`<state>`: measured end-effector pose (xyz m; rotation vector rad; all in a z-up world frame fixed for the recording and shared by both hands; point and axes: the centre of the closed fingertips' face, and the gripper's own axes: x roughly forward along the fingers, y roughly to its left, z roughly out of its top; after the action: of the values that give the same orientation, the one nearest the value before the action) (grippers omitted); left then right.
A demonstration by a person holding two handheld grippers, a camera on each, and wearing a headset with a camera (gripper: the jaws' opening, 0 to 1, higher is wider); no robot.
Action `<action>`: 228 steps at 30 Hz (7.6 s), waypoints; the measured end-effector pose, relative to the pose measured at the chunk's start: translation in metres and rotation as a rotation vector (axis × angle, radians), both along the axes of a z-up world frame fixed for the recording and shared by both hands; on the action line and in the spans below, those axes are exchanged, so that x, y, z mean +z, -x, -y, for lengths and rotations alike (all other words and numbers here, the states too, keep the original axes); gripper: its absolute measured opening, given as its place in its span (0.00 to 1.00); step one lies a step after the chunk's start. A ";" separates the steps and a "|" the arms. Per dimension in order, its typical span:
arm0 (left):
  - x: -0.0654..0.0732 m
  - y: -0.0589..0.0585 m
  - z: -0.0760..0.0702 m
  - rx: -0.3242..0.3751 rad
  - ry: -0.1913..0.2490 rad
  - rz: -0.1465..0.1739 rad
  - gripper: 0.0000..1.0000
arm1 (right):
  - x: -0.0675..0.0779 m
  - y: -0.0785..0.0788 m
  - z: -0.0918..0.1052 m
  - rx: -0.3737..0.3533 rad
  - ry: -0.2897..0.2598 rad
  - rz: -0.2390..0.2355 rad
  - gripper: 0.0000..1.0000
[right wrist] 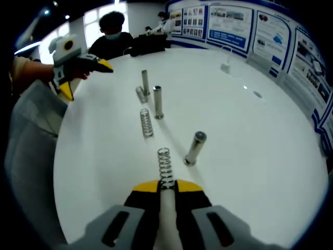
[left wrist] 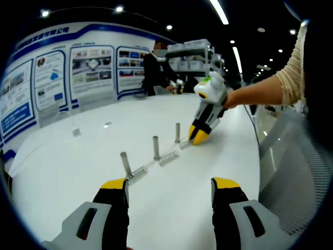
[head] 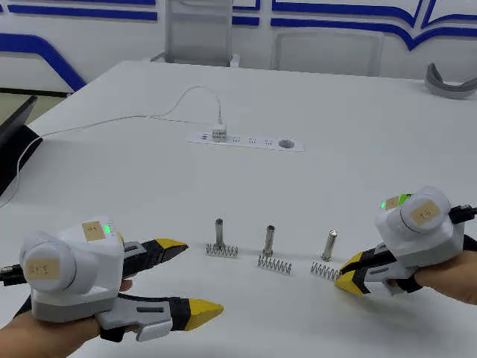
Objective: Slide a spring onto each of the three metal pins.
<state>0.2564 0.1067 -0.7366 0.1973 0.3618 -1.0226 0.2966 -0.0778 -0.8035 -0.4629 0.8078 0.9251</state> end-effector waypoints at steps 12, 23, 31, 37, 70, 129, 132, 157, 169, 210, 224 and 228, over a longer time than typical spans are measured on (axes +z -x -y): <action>0.001 0.002 0.019 -0.071 -0.021 0.005 0.64 | 0.008 0.005 -0.004 0.060 0.035 0.011 0.11; 0.001 0.003 0.043 -0.145 -0.041 0.016 0.62 | 0.036 0.020 -0.020 0.149 0.029 0.040 0.11; 0.001 0.006 0.056 -0.190 -0.055 0.028 0.59 | 0.058 0.033 -0.046 0.244 0.020 0.071 0.11; 0.005 0.007 0.061 -0.212 -0.056 0.040 0.55 | 0.070 0.042 -0.067 0.314 0.015 0.085 0.11; 0.017 0.018 0.085 -0.323 -0.079 0.143 0.12 | 0.085 0.062 -0.094 0.462 0.054 0.105 0.11; 0.023 0.019 0.090 -0.310 -0.026 0.126 0.11 | 0.124 0.069 -0.126 0.450 -0.083 0.164 0.12; 0.023 0.018 0.090 -0.304 -0.021 0.120 0.13 | 0.125 0.068 -0.125 0.446 -0.081 0.160 0.12; 0.028 0.004 0.049 -0.193 0.009 0.079 0.30 | 0.129 0.046 -0.088 0.344 -0.048 0.150 0.12; 0.027 0.001 0.030 -0.129 0.025 0.066 0.36 | 0.136 0.030 -0.065 0.287 -0.027 0.159 0.12; 0.013 0.002 0.002 -0.030 0.030 0.033 0.49 | 0.098 -0.033 -0.016 0.082 0.019 0.080 0.12; 0.012 0.002 0.003 -0.032 0.029 0.030 0.49 | 0.088 -0.036 -0.016 0.080 0.034 0.070 0.12; 0.012 0.002 0.004 -0.033 0.028 0.029 0.49 | 0.082 -0.036 -0.017 0.076 0.037 0.064 0.12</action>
<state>0.2540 0.1031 -0.7248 0.1932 0.3182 -1.0561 0.3327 -0.0611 -0.7211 -0.5562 0.7542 0.9619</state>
